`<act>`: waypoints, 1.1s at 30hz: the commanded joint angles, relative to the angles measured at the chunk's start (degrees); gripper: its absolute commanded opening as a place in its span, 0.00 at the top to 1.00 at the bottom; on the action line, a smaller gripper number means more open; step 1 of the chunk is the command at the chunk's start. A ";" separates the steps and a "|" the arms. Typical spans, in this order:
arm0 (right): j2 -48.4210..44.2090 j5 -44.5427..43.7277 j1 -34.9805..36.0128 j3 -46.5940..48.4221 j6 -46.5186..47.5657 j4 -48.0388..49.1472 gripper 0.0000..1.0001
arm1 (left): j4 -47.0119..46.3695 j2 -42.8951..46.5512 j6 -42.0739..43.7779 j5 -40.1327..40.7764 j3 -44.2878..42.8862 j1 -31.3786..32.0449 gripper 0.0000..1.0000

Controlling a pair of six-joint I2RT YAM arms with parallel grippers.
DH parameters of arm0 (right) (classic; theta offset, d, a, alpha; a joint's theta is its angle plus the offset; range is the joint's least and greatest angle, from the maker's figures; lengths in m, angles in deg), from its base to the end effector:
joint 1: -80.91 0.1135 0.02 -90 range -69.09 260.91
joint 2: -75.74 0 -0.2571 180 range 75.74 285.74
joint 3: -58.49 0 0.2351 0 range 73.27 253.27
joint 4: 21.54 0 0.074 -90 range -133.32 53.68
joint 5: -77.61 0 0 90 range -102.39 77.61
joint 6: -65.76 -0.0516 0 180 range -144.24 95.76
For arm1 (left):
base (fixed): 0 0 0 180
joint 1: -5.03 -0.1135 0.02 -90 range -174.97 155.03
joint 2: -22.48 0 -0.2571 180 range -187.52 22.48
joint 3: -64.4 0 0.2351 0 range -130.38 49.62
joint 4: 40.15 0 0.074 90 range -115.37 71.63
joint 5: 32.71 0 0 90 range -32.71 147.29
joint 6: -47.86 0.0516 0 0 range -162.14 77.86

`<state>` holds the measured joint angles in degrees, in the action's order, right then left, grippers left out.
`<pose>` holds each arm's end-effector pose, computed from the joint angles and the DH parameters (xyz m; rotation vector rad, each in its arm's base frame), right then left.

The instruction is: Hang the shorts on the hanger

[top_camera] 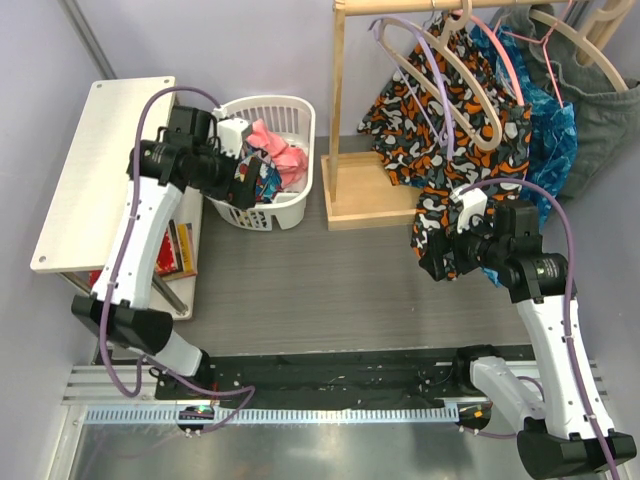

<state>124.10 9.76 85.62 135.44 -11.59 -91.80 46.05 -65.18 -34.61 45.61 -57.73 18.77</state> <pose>0.1445 0.0314 0.3372 -0.5353 2.1960 0.3697 0.2699 -0.0768 0.4057 0.5419 2.4111 -0.2987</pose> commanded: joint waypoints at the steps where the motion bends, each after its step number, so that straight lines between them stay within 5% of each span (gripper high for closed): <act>1: -0.46 2.10 -0.67 2.60 2.12 -0.41 0.00 | -4.79 -6.80 -0.94 2.28 -4.71 -0.20 0.00; 11: 0.33 5.44 -1.72 3.13 3.35 -1.91 0.00 | -18.68 -21.40 1.43 10.89 -5.77 -0.38 0.00; 20: 0.51 6.15 -1.81 2.95 4.23 -2.61 0.00 | -19.57 -32.30 4.42 14.94 -6.90 -0.90 0.02; 21: 0.51 6.06 -1.81 3.04 4.32 -2.70 0.00 | -17.56 -32.84 4.68 13.72 -7.43 -0.99 0.09; 22: 0.51 5.89 -1.90 3.22 4.49 -2.87 0.00 | -16.76 -33.01 4.95 12.83 -7.96 -1.25 0.31; 27: 0.07 6.24 -1.81 2.95 4.49 -2.70 0.00 | -16.31 -29.68 5.04 12.03 -9.71 -1.43 0.81; 28: -0.10 6.41 -1.81 2.95 4.49 -2.79 0.00 | -15.09 -29.33 5.04 12.12 -10.94 -1.61 1.00; 33: -0.28 6.33 -1.90 4.18 5.37 -3.93 0.00 | -13.23 -25.20 4.07 14.93 -20.87 -2.14 1.00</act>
<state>124.62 15.09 84.05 136.56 -7.77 -95.32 32.54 -98.69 -30.07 58.79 -70.87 17.57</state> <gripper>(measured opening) 0.996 0.007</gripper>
